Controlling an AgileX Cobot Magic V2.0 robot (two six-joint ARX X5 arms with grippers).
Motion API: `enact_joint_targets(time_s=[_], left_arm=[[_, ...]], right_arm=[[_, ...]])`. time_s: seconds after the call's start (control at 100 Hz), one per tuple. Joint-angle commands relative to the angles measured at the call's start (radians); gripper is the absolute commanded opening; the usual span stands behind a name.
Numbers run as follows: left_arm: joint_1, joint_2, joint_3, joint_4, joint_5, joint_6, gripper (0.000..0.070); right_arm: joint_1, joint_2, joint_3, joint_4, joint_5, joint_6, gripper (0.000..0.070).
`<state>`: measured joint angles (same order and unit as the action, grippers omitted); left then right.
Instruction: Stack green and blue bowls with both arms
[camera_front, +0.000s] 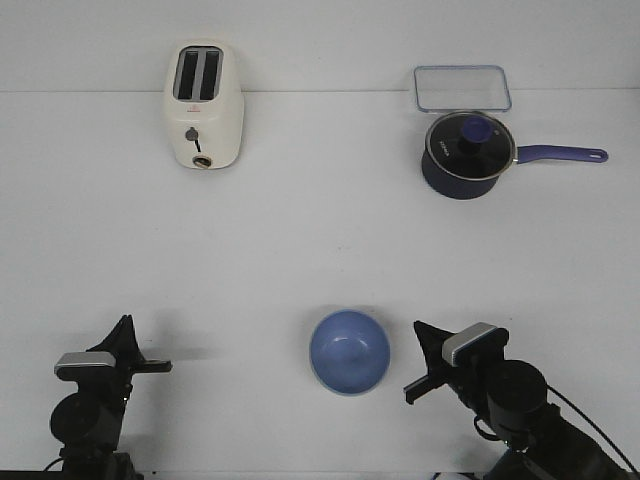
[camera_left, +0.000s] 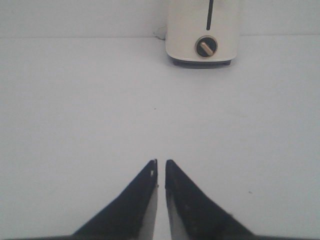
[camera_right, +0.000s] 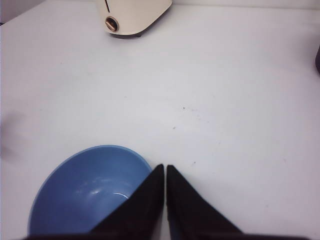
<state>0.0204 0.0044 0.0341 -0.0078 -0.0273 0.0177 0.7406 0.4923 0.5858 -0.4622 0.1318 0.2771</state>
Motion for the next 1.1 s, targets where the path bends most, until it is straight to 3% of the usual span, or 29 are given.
enact_joint_targets(time_s=[0.0,0.47,0.58,0.74,0.94,1.09], left_arm=[[0.001,-0.002,-0.021,0.010,0.001,0.016,0.0013],[0.001,-0.001,-0.020,0.010,0.001,0.016,0.0012],[0.001,-0.002,-0.020,0.010,0.001,0.016,0.0012],[0.001,-0.001,-0.020,0.010,0.001,0.016,0.0012],[0.001,-0.001,-0.020,0.010,0.001,0.016,0.0012],[0.001,-0.001,-0.020,0.010,0.001,0.016,0.0013]], right_arm=[[0.009,0.004,0.005,0.013,0.000,-0.006,0.0010],[0.009,0.004,0.005,0.013,0.000,-0.007,0.0010],[-0.014,-0.013,0.005,0.012,0.004,-0.068,0.0010],[-0.243,-0.099,-0.055,0.097,-0.066,-0.189,0.0010],[-0.643,-0.332,-0.309,0.254,-0.201,-0.227,0.0010],[-0.756,-0.443,-0.450,0.267,-0.210,-0.250,0.0010]])
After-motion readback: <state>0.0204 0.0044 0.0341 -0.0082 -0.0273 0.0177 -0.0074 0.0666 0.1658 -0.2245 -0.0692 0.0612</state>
